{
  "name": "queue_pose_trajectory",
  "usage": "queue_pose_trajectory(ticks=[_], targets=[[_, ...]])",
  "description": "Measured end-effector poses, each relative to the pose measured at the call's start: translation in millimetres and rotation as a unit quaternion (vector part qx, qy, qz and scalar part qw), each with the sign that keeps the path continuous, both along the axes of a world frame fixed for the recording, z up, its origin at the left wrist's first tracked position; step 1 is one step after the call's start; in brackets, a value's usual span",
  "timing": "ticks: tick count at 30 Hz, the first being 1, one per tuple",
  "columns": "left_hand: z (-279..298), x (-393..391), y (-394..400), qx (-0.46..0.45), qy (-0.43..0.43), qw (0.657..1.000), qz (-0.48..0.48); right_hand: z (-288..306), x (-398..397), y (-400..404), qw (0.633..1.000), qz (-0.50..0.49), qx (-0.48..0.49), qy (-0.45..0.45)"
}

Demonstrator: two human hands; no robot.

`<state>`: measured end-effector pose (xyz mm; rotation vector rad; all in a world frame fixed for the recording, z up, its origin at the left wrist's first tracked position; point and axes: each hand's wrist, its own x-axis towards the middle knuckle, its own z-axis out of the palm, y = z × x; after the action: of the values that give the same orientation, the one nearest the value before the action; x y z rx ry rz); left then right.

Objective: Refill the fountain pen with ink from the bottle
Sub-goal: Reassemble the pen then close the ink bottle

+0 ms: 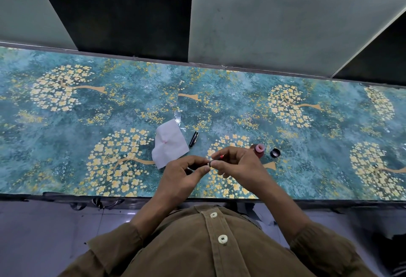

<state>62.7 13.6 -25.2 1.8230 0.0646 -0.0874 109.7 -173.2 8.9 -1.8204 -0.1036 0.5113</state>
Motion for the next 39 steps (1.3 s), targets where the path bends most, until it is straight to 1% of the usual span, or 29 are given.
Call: queue_pose_trajectory(ticks=[2,4,11,19,26,31,39], targets=[[-1,0,0,-0.018,0.008,1.0,0.002,-3,-2,1,0.999,0.003,0.027,0.025],[-2,-1,1,-0.036,0.018,0.999,0.003,-7,-4,2,0.999,0.007,0.035,0.034],[-3,-3,0,-0.063,0.031,0.997,0.01,-10,-11,4,0.999,-0.011,0.039,0.021],[2,-6,-9,-0.042,0.028,0.998,0.032,-15,-17,7,0.998,-0.054,0.038,0.002],[3,-7,-13,-0.067,0.041,0.997,0.019,-14,-17,-2,0.995,-0.058,0.078,0.014],[-1,-9,-12,-0.068,0.045,0.996,0.026,-16,-18,-1,0.997,-0.043,0.063,0.018],[1,-8,-11,-0.034,0.046,0.998,0.039,-21,-18,4,0.997,-0.066,0.033,0.02]])
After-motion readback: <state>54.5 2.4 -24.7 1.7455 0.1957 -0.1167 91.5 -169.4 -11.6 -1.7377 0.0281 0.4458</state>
